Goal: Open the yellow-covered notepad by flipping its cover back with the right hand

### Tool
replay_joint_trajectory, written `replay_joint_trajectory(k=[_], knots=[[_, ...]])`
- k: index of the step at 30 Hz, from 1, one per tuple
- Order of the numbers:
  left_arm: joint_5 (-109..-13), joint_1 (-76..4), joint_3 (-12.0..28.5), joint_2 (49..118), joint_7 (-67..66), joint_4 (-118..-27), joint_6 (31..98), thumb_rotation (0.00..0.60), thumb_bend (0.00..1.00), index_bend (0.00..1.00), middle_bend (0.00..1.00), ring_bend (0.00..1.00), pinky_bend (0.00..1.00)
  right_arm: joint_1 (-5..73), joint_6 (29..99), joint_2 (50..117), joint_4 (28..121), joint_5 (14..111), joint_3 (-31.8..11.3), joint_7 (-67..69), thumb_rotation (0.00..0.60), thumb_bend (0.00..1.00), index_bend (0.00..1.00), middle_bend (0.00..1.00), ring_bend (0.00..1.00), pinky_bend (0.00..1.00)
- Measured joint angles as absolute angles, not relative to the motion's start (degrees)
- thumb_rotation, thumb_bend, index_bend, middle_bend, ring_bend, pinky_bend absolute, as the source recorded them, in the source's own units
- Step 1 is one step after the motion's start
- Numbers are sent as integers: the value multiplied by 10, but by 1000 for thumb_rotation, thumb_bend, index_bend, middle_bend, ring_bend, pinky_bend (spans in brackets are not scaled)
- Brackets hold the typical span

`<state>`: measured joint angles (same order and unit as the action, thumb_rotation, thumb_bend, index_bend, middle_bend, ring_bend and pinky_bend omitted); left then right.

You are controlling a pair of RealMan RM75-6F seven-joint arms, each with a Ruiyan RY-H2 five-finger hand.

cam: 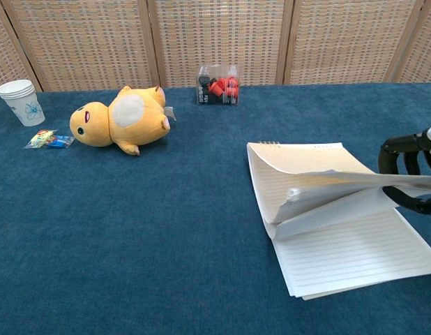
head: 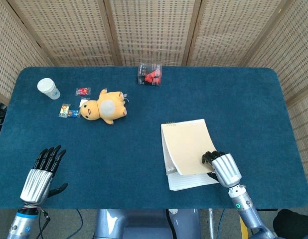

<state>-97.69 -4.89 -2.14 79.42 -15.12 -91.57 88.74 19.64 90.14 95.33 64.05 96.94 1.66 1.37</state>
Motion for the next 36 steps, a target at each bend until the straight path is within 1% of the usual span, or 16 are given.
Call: replay_joint_trajectory(k=[12,24,36], knots=[[-983,-48,-24,796,-157,-918,889,600,59,0,0,0,51,150,934,938,649,983,41,2,600,620,755,750,653,813],[-987,-47,-24,795,-158,-920,892,600,59,0,0,0,51,114,970,904,668,1010,63,-4,600,621,755,750,653,813],[-989,-46,-25,797,-162,-921,893,600,59,0,0,0,51,82,992,890,641,1025,76,3,600,620,755,750,654,813]])
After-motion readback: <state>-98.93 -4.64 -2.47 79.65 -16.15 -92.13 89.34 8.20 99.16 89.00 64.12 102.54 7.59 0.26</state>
